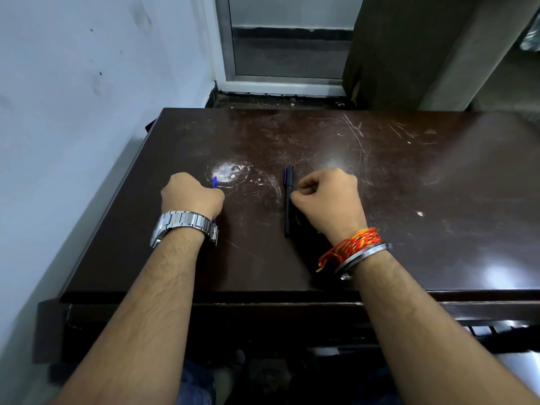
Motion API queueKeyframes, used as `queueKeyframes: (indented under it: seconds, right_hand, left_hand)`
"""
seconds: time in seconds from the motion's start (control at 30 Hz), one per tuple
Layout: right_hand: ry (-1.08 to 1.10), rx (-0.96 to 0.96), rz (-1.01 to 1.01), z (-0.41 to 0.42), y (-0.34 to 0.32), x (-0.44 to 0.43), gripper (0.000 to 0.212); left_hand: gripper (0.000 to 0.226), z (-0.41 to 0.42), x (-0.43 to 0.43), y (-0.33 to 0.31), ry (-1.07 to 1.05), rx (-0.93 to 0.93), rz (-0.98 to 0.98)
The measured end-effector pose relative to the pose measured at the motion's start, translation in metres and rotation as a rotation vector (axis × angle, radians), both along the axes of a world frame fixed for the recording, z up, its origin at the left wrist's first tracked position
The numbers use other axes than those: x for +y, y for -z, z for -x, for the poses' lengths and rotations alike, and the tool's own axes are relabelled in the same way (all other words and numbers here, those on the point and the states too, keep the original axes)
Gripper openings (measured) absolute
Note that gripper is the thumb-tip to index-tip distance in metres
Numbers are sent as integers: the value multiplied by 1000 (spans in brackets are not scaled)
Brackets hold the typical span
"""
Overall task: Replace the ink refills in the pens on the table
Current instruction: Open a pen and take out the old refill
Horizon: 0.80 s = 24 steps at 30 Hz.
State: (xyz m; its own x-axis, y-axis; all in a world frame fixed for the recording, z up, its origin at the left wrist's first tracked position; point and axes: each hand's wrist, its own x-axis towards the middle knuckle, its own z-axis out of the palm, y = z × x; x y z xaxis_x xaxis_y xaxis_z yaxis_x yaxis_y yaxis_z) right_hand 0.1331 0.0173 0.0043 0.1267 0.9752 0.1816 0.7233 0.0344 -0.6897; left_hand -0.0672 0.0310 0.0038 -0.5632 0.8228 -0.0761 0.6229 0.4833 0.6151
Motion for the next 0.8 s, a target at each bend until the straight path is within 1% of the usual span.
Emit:
queueKeyframes:
  seconds: [0.07,0.13,0.2,0.27,0.33,0.43,0.5,0.6,0.67,0.73,0.8]
  right_hand:
    - [0,0,1,0,0,0,8]
    - [2,3,4,0,0,0,9]
    - [2,27,-3,2,-1,0,10]
    - [9,79,-8,3,-2,1,11]
    - [13,215,48,5,-2,2,16]
    - [-33,574,212,13,-3,3,29]
    - [-85,704,268,16,-2,3,30]
    - [-112,693,296,13,1,3,27]
    - [-87,670,284,11,2,5,28]
    - [-46,662,257,9,3,7,30]
    - [-9,702,208,8,4,9,32]
  left_hand:
    - [26,-2,-2,-3,0,5,-12]
    - [28,-4,-4,-6,4,16,-44]
    - [31,-8,-6,-10,15,23,-113]
    - [28,-15,-8,-13,57,10,-173]
    - [30,-25,-10,-15,130,-42,-186]
    - [33,-42,-12,-13,286,-194,-158]
    - [33,-52,-14,-11,392,-222,-145]
    - [38,-60,-17,-9,465,-254,-142]
    - [35,-62,-18,-8,496,-291,-131]
    - [27,-62,-17,-8,493,-384,-102]
    - [24,-64,-17,-11,447,-476,-78]
